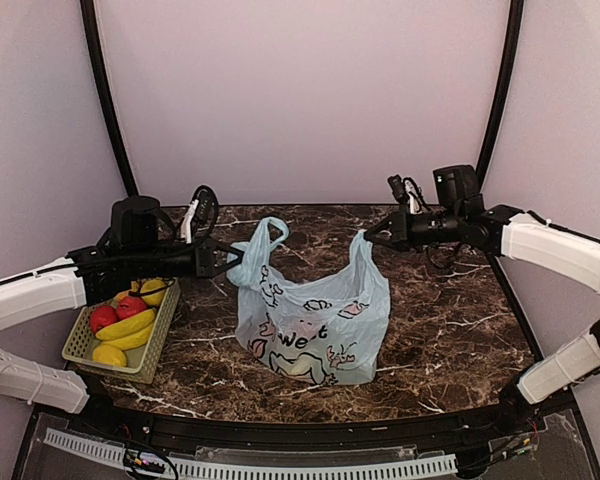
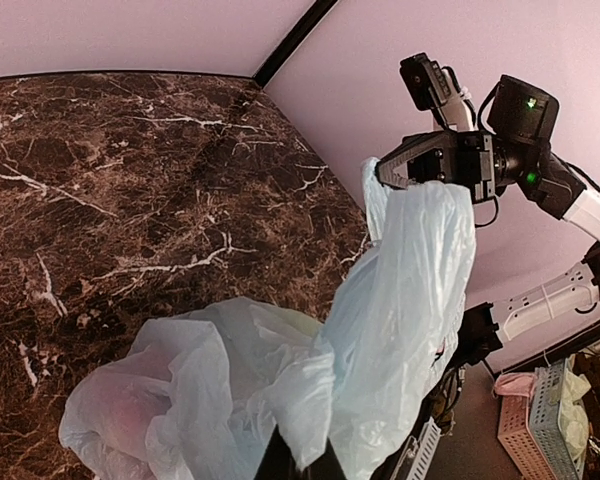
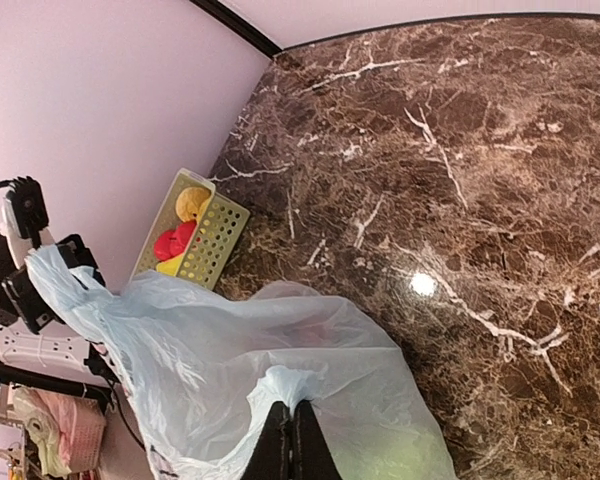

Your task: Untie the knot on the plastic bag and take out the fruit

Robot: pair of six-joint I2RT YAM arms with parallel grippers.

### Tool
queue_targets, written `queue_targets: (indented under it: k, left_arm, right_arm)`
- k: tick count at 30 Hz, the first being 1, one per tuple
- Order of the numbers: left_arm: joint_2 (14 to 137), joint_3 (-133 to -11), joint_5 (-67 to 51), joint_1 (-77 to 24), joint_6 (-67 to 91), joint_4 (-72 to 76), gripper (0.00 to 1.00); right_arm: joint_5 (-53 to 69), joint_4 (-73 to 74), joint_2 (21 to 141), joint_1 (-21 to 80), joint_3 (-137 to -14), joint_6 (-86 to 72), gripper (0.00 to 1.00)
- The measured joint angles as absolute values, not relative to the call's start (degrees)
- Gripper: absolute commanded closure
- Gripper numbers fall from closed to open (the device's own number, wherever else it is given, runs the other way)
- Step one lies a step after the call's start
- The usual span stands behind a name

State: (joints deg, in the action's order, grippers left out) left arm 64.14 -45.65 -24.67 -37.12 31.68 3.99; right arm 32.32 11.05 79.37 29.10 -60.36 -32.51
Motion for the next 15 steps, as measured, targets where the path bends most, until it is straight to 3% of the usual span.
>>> queue_targets:
  k: [10,15]
  left_arm:
    - [68.1,-60.4,-21.5,-36.6,27.4,-1.5,0.99]
    - [68.5,-62.7,-18.4,-36.5,27.0,-2.0,0.99]
  right_arm:
    - [37.9,10.2,72.7,25.3,-76.2,-34.5,1.0]
    - [41.2,7.8,67.0,25.2,-78.3,-35.5,1.0]
